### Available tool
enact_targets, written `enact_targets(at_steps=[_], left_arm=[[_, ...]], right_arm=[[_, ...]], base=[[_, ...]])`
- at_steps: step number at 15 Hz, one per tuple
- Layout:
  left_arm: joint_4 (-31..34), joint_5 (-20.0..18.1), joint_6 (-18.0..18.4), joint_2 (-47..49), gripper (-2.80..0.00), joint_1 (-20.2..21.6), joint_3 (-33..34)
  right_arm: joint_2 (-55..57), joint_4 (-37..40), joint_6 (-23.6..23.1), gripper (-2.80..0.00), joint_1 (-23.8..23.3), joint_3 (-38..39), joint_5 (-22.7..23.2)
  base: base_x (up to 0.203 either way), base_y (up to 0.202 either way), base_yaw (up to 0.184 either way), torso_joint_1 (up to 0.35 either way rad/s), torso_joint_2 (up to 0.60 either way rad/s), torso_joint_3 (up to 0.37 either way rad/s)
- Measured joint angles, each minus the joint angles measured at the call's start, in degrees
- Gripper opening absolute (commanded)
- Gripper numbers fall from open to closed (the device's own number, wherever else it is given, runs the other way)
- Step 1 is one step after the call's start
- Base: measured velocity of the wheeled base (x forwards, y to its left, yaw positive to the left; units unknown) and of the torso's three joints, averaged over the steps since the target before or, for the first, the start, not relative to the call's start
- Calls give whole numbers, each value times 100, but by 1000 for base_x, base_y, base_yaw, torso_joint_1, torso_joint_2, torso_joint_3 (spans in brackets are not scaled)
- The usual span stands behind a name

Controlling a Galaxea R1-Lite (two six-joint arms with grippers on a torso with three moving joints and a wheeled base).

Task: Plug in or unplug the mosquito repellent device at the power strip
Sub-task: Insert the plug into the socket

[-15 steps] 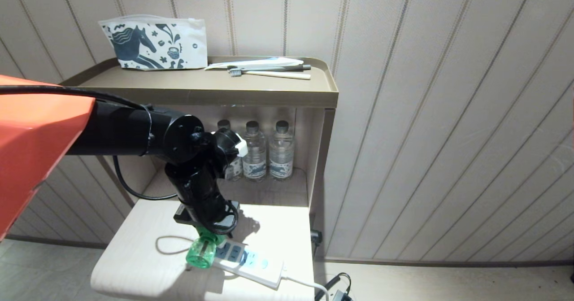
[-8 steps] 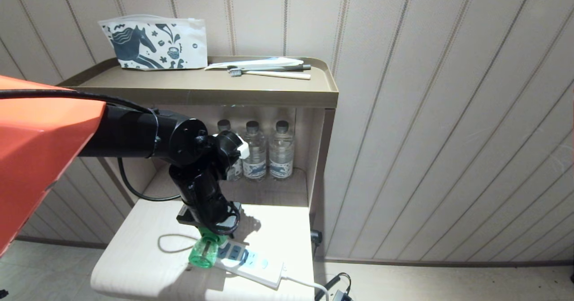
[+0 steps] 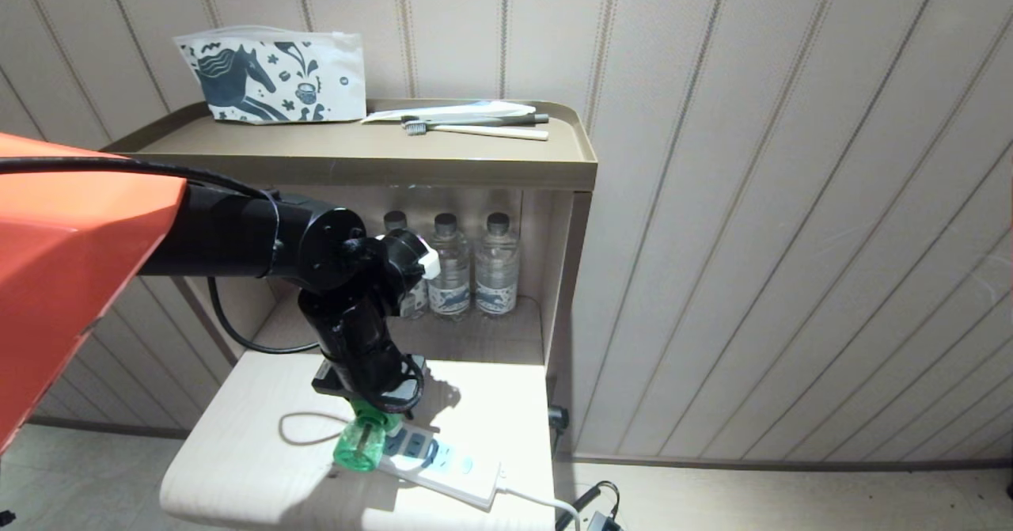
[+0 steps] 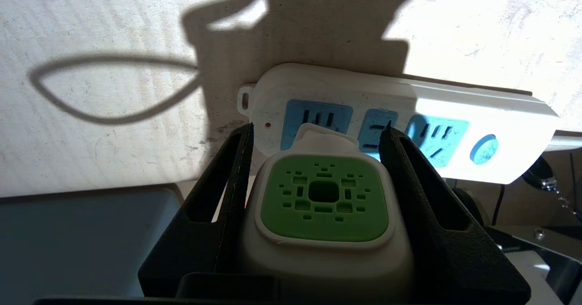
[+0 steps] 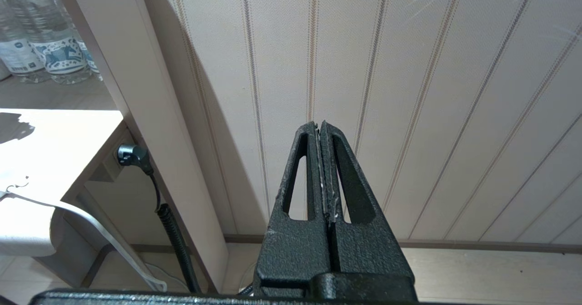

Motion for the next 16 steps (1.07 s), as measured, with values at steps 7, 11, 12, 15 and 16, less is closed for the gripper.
enact_targets(at_steps=[7,11,12,15,16], left_arm=[[-8,20,2,12,-280,20,6],[-14,13,1,67,-280,20,2],[-15,13,2,80,-280,17,2],[-20,16,2,100,-280,17,5],[-20,11,2,100,-280,17,6]], right_arm=[[0,2,2,-280,0,0,0],[0,0,2,-280,0,0,0],[0,0,2,-280,0,0,0],[0,0,2,-280,0,0,0],[0,0,2,-280,0,0,0]], base=[[0,0,0,0,0,0],[0,0,0,0,0,0],[0,0,0,0,0,0],[0,0,0,0,0,0],[0,0,0,0,0,0]])
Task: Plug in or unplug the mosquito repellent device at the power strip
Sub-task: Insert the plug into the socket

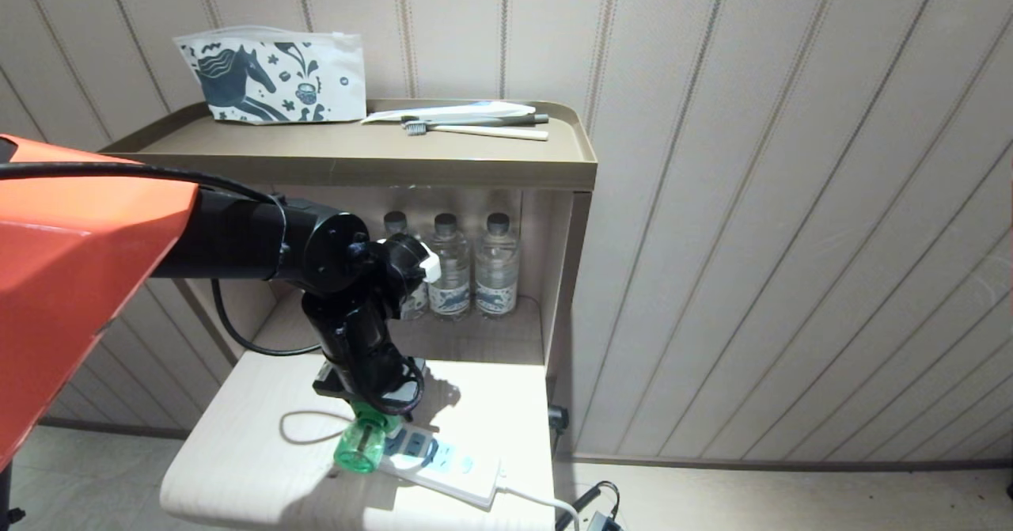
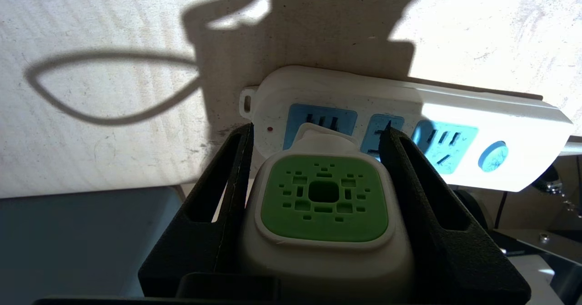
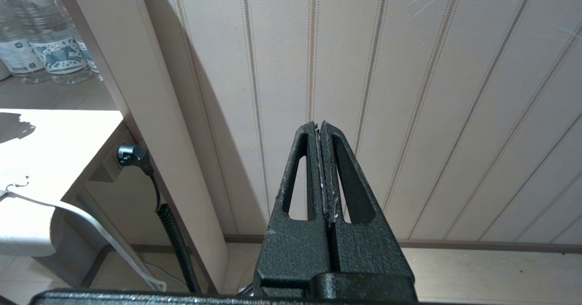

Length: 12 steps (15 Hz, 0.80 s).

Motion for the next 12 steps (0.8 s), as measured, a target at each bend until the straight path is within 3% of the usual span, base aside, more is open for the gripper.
enact_targets(at_steps=[12], left_arm=[[39,6,-79,-127,-280,-2,214]], right_arm=[[0,0,0,-280,0,0,1]], base=[[0,0,0,0,0,0]])
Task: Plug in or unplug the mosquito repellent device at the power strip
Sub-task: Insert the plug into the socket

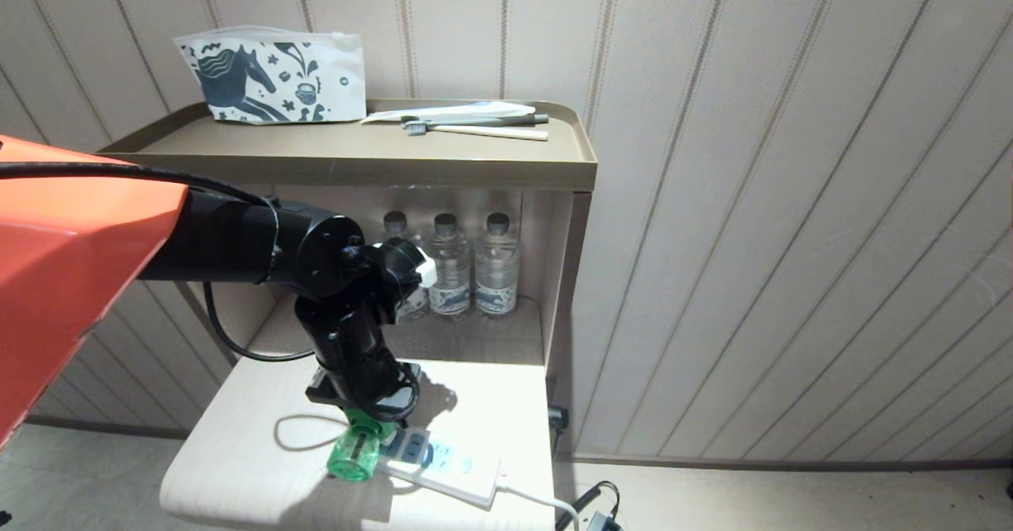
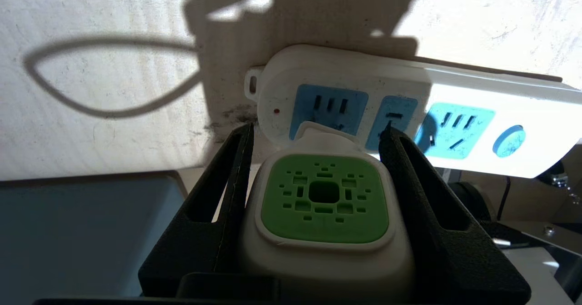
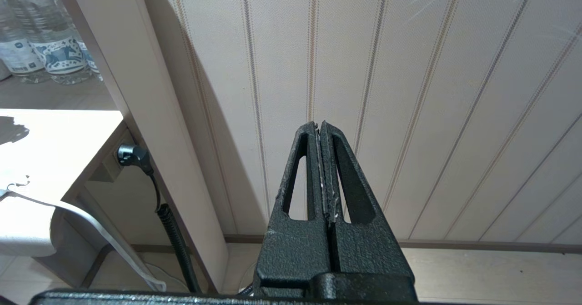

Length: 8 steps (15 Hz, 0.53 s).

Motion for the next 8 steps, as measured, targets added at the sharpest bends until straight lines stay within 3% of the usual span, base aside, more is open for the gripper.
enact_targets(at_steps=[8], left_arm=[[-23,77,-210,-23,-280,-55,-131]], right_arm=[[0,0,0,-280,0,0,-1]], base=[[0,0,0,0,0,0]])
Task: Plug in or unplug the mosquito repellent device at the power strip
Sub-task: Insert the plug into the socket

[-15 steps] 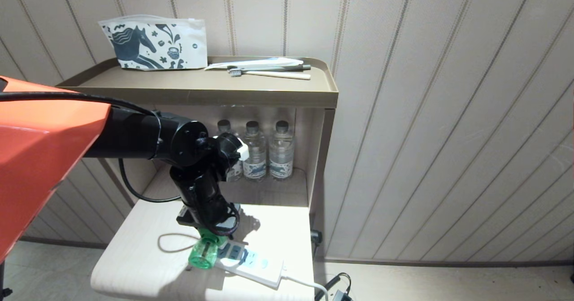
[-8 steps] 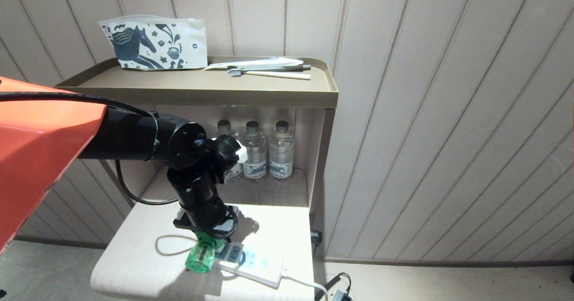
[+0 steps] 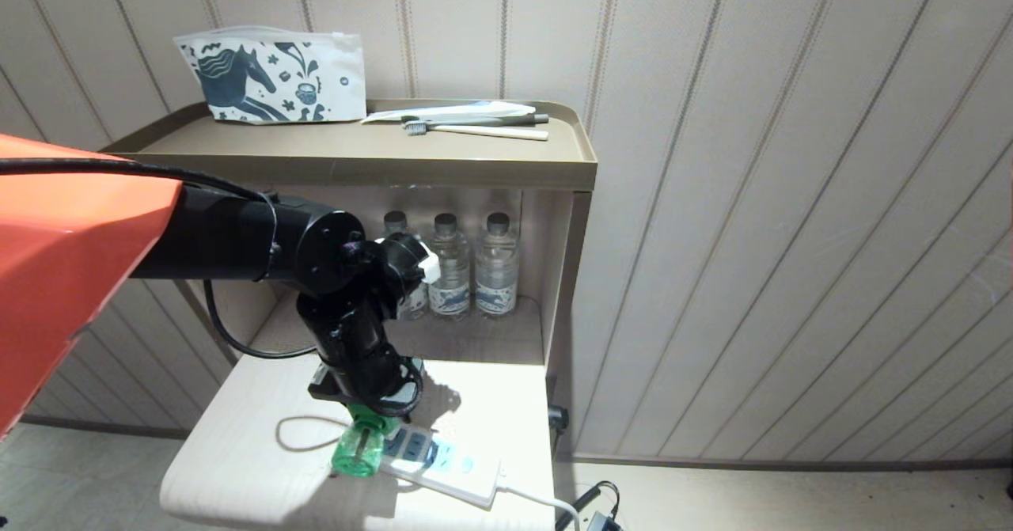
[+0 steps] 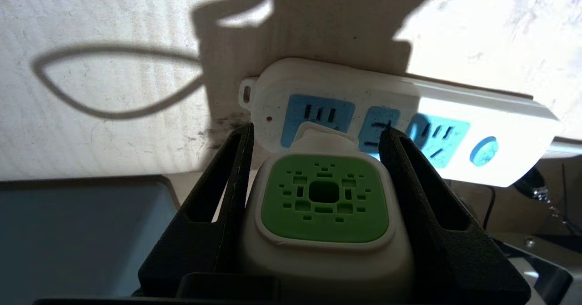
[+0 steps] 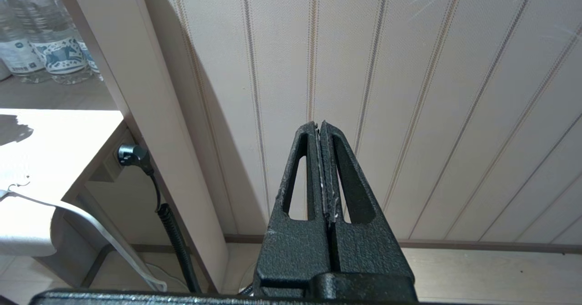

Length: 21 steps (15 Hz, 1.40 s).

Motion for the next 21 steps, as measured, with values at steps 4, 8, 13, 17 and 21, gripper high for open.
enact_targets(at_steps=[4,8,13,17,21], left_arm=[[9,24,-185,85,-280,2,-76],[52,24,-363,86,-280,7,-18],[11,15,-452,144,-280,7,-19],[63,24,-465,152,-280,-17,-88],[69,28,-515,177,-280,-108,-137]], right_arm=[[0,0,0,-280,0,0,0],[0,0,0,-280,0,0,0],[0,0,0,-280,0,0,0],[0,0,0,-280,0,0,1],[0,1,0,-280,0,0,0]], base=[[0,0,0,0,0,0],[0,0,0,0,0,0],[0,0,0,0,0,0],[0,0,0,0,0,0],[0,0,0,0,0,0]])
